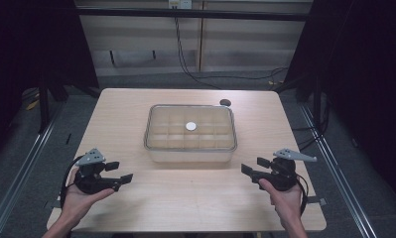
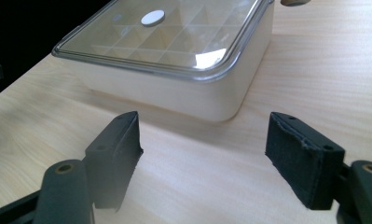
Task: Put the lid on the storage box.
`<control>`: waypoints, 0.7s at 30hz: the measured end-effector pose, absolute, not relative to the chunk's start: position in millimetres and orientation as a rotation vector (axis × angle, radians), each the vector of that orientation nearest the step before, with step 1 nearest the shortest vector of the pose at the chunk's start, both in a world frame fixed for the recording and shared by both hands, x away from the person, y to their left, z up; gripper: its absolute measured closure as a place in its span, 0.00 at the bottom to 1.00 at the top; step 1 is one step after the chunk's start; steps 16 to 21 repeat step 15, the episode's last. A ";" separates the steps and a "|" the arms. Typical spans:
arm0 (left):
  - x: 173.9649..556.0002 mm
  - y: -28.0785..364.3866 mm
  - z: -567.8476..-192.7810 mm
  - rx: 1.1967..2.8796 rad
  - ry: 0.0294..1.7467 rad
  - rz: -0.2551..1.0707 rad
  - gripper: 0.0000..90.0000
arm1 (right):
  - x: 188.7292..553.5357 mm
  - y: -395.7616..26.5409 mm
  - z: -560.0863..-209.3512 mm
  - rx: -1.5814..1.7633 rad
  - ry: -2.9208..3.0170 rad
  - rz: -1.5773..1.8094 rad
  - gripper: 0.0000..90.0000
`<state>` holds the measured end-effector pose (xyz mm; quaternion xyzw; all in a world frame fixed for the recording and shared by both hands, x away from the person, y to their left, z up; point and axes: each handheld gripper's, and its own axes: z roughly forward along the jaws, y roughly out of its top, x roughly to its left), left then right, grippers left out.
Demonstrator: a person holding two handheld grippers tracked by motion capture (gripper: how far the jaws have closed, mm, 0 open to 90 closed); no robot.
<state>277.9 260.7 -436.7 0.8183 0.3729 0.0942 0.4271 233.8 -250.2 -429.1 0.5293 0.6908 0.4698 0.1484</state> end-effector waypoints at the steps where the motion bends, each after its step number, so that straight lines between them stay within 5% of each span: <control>1: 274.7 262.2 -438.9 2.036 0.948 0.236 0.31 | 233.8 -250.2 -429.1 1.522 1.986 1.351 0.28; 21: 248.7 273.0 -466.2 2.041 0.991 0.209 0.32 | 199.3 -247.9 -456.6 1.532 2.017 1.270 0.25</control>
